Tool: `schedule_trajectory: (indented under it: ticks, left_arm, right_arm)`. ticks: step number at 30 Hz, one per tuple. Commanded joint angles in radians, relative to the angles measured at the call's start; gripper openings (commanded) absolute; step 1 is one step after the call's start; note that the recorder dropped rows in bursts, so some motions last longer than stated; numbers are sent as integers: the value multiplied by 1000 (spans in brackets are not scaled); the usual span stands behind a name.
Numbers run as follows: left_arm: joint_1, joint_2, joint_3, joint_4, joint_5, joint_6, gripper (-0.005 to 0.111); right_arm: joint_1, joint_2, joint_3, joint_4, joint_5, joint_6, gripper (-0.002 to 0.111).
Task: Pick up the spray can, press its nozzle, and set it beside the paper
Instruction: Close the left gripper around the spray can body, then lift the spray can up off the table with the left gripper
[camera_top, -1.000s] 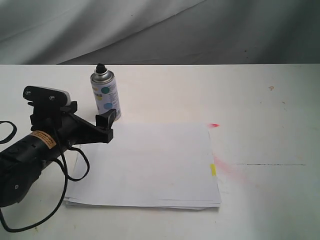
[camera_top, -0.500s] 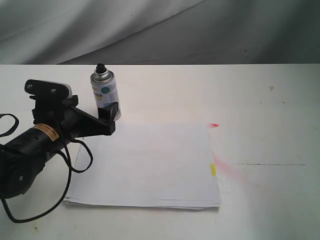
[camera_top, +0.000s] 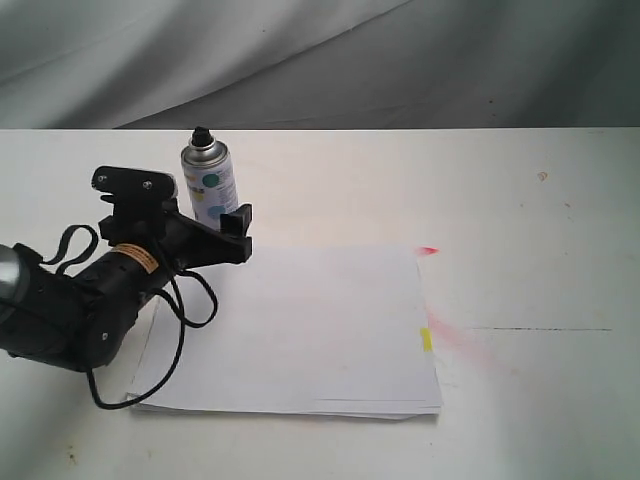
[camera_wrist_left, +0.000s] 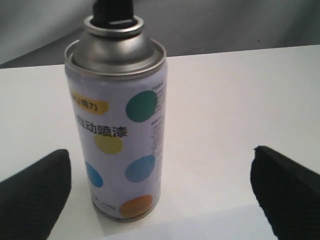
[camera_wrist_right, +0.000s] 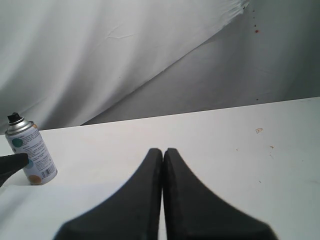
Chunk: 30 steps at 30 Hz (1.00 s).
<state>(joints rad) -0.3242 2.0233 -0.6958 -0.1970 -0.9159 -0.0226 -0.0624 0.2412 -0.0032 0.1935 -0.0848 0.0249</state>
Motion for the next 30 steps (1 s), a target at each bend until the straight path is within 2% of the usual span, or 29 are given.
schedule_trajectory:
  ticks: [1, 11, 15, 19, 27, 29, 30]
  left_arm:
    - [-3, 67, -63, -57, -41, 37, 91]
    - [11, 183, -207, -123, -39, 60, 91]
    - [23, 219, -264, -123, 39, 60, 91]
    - [25, 259, -309, -123, 49, 70, 91]
    - [25, 259, -316, -123, 49, 85, 91]
    - [25, 259, -323, -123, 39, 85, 86]
    - [25, 259, -323, -125, 21, 85, 78]
  right_arm:
    - [-7, -3, 3, -15, -1, -1, 0]
    - [-7, -3, 3, -15, -1, -1, 0]
    - [-7, -3, 3, -15, -1, -1, 0]
    - [-7, -3, 3, -15, -1, -1, 0]
    - [-7, -3, 3, -15, -1, -1, 0]
    - [-7, -3, 3, -15, -1, -1, 0]
    - [-7, -3, 3, -15, -1, -1, 0]
